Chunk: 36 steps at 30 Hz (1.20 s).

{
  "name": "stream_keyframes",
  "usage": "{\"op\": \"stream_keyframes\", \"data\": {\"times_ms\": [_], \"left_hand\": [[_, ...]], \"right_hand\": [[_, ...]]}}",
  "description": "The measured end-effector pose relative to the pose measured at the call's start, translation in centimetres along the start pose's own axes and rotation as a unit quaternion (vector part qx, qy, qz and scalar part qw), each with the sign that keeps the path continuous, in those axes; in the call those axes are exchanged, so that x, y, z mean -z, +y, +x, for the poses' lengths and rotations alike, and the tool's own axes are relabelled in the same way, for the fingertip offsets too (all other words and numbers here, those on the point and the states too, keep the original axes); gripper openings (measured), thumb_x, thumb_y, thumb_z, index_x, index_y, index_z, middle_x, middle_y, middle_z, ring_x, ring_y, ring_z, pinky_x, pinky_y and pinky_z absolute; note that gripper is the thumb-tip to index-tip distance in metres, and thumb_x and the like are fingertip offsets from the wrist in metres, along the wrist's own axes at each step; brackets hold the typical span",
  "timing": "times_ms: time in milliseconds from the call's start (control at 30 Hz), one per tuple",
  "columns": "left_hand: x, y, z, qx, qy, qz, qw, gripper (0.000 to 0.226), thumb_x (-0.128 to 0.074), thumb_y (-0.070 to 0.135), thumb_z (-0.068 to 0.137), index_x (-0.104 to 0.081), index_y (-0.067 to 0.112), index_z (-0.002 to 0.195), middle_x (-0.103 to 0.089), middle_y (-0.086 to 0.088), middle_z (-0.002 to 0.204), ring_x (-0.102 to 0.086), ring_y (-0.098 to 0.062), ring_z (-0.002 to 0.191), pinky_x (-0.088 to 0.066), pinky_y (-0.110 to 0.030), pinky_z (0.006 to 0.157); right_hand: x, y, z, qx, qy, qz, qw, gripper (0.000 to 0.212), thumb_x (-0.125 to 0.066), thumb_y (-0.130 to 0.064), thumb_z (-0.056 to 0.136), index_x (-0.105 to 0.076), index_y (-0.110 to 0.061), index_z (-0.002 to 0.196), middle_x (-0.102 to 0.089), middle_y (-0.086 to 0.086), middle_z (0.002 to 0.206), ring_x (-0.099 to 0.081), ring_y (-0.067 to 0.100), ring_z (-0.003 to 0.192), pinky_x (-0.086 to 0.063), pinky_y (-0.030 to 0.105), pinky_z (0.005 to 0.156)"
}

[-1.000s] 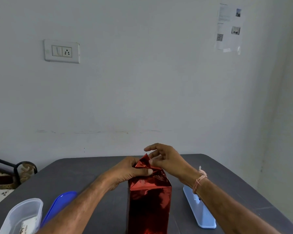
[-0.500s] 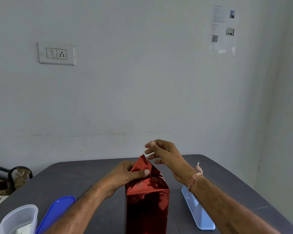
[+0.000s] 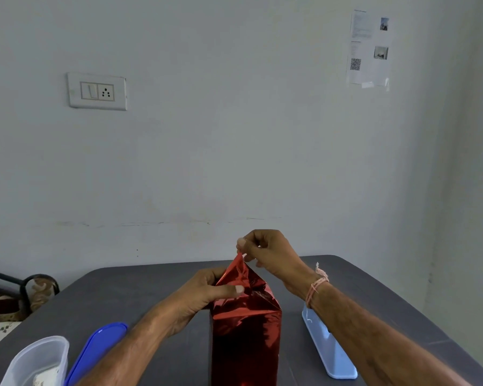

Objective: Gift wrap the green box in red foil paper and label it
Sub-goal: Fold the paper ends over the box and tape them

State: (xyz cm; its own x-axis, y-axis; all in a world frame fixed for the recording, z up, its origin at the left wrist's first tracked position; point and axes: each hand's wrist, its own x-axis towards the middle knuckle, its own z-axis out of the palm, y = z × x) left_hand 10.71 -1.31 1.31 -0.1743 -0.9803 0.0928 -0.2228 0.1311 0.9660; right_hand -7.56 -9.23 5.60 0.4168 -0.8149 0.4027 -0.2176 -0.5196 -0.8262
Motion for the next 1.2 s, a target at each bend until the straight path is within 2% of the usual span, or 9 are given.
{"op": "stream_keyframes", "data": {"times_ms": [100, 267, 367, 533, 700, 833, 967, 1100, 1200], "left_hand": [[0.0, -0.5, -0.2, 0.006, 0.001, -0.007, 1.000, 0.040, -0.082, 0.032, 0.082, -0.073, 0.017, 0.118, -0.075, -0.012, 0.115, -0.071, -0.030, 0.109, -0.052, -0.040, 0.104], [-0.5, -0.7, -0.3, 0.018, 0.020, -0.016, 0.999, 0.036, -0.081, 0.027, 0.084, -0.074, 0.015, 0.116, -0.076, -0.014, 0.111, -0.072, -0.031, 0.106, -0.053, -0.042, 0.104], [-0.8, -0.6, -0.6, 0.019, 0.036, -0.017, 0.999, 0.032, -0.080, 0.027, 0.084, -0.074, 0.014, 0.114, -0.077, -0.014, 0.109, -0.073, -0.030, 0.104, -0.053, -0.042, 0.103], [-1.1, -0.7, -1.1, 0.015, 0.055, -0.016, 0.998, 0.029, -0.078, 0.024, 0.087, -0.075, 0.019, 0.116, -0.078, -0.009, 0.109, -0.074, -0.025, 0.104, -0.052, -0.041, 0.106], [-1.6, -0.4, -1.7, -0.006, 0.068, -0.010, 0.998, 0.029, -0.076, 0.028, 0.090, -0.074, 0.020, 0.117, -0.077, -0.008, 0.109, -0.073, -0.023, 0.106, -0.050, -0.045, 0.109], [-1.7, -0.2, -2.8, -0.026, 0.013, 0.021, 0.999, 0.057, -0.077, 0.052, 0.081, -0.062, 0.030, 0.131, -0.072, 0.000, 0.124, -0.067, -0.016, 0.118, -0.045, -0.044, 0.111], [-1.2, -0.3, -4.0, -0.004, -0.036, 0.048, 0.998, 0.090, -0.088, 0.049, 0.063, -0.042, 0.044, 0.141, -0.065, 0.018, 0.131, -0.060, 0.002, 0.121, -0.044, -0.028, 0.109], [-1.5, -0.9, -4.2, -0.010, -0.018, 0.089, 0.996, 0.093, -0.092, 0.028, 0.072, -0.034, 0.045, 0.142, -0.061, 0.011, 0.134, -0.062, -0.001, 0.120, -0.051, -0.022, 0.099], [-2.1, -2.0, -3.8, -0.034, 0.045, 0.092, 0.994, 0.085, -0.093, 0.023, 0.070, -0.043, 0.036, 0.137, -0.069, 0.008, 0.122, -0.067, -0.003, 0.111, -0.056, -0.025, 0.094]], "right_hand": [[0.0, -0.1, -0.3, 0.011, -0.036, -0.021, 0.999, 0.031, -0.078, -0.050, 0.084, -0.077, -0.021, 0.093, -0.077, -0.004, 0.093, -0.071, 0.006, 0.083, -0.054, 0.022, 0.074], [0.1, -0.3, -0.1, 0.055, -0.005, -0.149, 0.987, 0.005, -0.082, -0.022, 0.083, -0.079, -0.018, 0.081, -0.077, -0.010, 0.080, -0.071, 0.002, 0.074, -0.061, 0.028, 0.077], [0.2, -0.7, -0.3, 0.076, 0.002, -0.187, 0.979, 0.009, -0.084, -0.027, 0.080, -0.077, -0.022, 0.077, -0.075, -0.013, 0.077, -0.071, 0.004, 0.073, -0.062, 0.035, 0.078], [0.3, -1.7, -1.1, 0.145, -0.011, -0.254, 0.956, 0.014, -0.081, -0.032, 0.081, -0.070, -0.026, 0.078, -0.071, -0.014, 0.073, -0.066, 0.004, 0.073, -0.059, 0.035, 0.074], [0.8, -1.9, -1.5, 0.141, -0.008, -0.271, 0.952, 0.015, -0.080, -0.035, 0.082, -0.068, -0.027, 0.079, -0.069, -0.014, 0.072, -0.064, 0.005, 0.073, -0.058, 0.038, 0.073], [1.2, -2.1, -1.5, 0.138, 0.010, -0.268, 0.954, 0.016, -0.081, -0.035, 0.081, -0.068, -0.027, 0.078, -0.070, -0.016, 0.074, -0.065, 0.004, 0.075, -0.058, 0.041, 0.074], [1.3, -2.4, -1.6, 0.121, 0.014, -0.284, 0.951, 0.016, -0.082, -0.036, 0.081, -0.070, -0.027, 0.078, -0.070, -0.016, 0.077, -0.066, 0.003, 0.077, -0.059, 0.039, 0.075], [0.9, -2.8, -1.8, 0.111, 0.019, -0.294, 0.949, 0.016, -0.082, -0.037, 0.082, -0.070, -0.028, 0.079, -0.070, -0.016, 0.078, -0.064, 0.002, 0.076, -0.057, 0.032, 0.073], [0.7, -3.3, -2.1, 0.094, 0.022, -0.304, 0.948, 0.016, -0.082, -0.039, 0.081, -0.071, -0.028, 0.078, -0.070, -0.017, 0.078, -0.063, 0.002, 0.075, -0.052, 0.027, 0.069]]}}
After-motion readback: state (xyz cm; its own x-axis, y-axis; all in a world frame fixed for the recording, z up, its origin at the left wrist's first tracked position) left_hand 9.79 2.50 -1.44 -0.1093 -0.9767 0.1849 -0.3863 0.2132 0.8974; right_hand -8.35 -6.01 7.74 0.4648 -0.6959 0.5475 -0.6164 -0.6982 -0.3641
